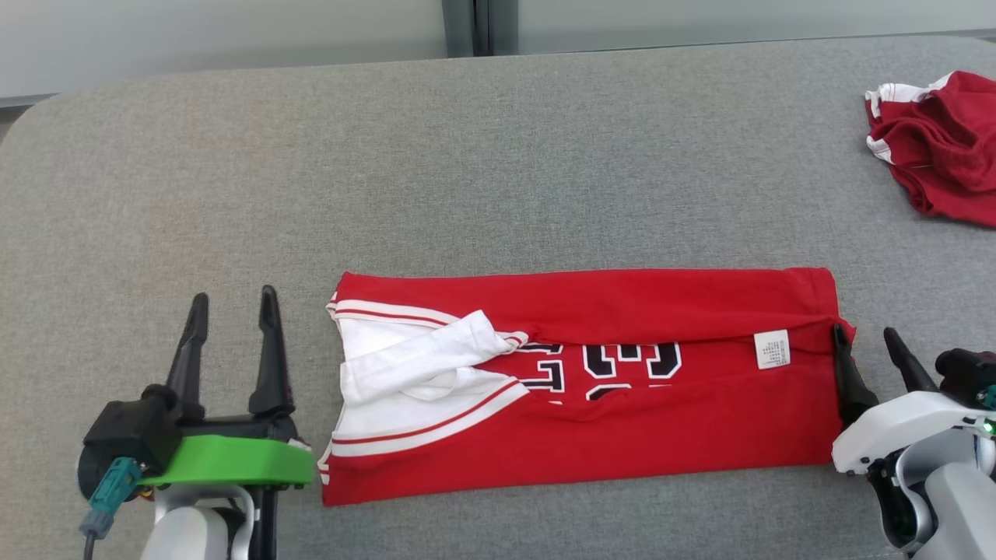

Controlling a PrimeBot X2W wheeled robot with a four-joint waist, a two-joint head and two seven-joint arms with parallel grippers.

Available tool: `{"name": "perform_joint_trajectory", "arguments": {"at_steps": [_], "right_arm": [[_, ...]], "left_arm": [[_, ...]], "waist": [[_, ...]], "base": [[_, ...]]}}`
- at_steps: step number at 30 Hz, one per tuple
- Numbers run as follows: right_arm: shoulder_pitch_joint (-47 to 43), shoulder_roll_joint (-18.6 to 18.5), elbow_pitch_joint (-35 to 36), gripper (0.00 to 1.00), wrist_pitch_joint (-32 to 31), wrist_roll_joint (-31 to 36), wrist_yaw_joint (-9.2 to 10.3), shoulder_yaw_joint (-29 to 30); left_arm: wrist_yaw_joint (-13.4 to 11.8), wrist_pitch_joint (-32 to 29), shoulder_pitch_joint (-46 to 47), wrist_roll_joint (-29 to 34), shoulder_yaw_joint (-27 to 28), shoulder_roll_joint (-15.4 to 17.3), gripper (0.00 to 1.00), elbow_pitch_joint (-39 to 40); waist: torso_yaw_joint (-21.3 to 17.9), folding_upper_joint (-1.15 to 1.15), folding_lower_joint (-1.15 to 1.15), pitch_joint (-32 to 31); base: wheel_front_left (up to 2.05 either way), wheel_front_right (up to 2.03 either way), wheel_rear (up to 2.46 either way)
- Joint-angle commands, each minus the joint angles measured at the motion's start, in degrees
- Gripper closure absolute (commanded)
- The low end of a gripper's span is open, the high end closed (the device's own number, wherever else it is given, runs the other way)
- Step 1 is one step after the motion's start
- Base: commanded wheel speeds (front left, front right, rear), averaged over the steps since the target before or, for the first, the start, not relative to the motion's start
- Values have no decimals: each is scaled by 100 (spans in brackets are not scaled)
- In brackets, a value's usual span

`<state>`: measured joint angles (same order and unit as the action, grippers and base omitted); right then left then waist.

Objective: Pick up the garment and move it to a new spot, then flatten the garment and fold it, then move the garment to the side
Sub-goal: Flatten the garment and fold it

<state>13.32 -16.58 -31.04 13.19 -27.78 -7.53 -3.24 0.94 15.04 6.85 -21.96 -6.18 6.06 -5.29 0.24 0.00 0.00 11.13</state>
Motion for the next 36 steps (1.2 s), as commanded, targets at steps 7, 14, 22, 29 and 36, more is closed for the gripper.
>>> {"name": "perform_joint_trajectory", "arguments": {"at_steps": [7,14,22,29,36], "right_arm": [[247,166,-745,0,62,-171,10,-191],[467,327,-1191,100,131,-517,8,-432],[604,162,-1276,100,196,-679,10,-482],[387,-255,-1016,100,202,-502,12,80],[197,-412,-594,100,203,-255,12,411]], "left_arm": [[269,13,-173,775,620,-200,0,-141],[400,14,-201,1047,960,-290,0,-238],[478,14,-250,1076,1069,-314,0,-339],[476,14,-339,1032,1069,-315,0,-355],[417,14,-452,1035,1068,-314,0,-317]], "waist": [[40,0,0,35],[40,0,0,45],[29,0,0,-49],[-36,0,0,-172],[-105,0,0,-332]], "base": [[0,0,0],[0,0,0],[0,0,0],[0,0,0],[0,0,0]]}}
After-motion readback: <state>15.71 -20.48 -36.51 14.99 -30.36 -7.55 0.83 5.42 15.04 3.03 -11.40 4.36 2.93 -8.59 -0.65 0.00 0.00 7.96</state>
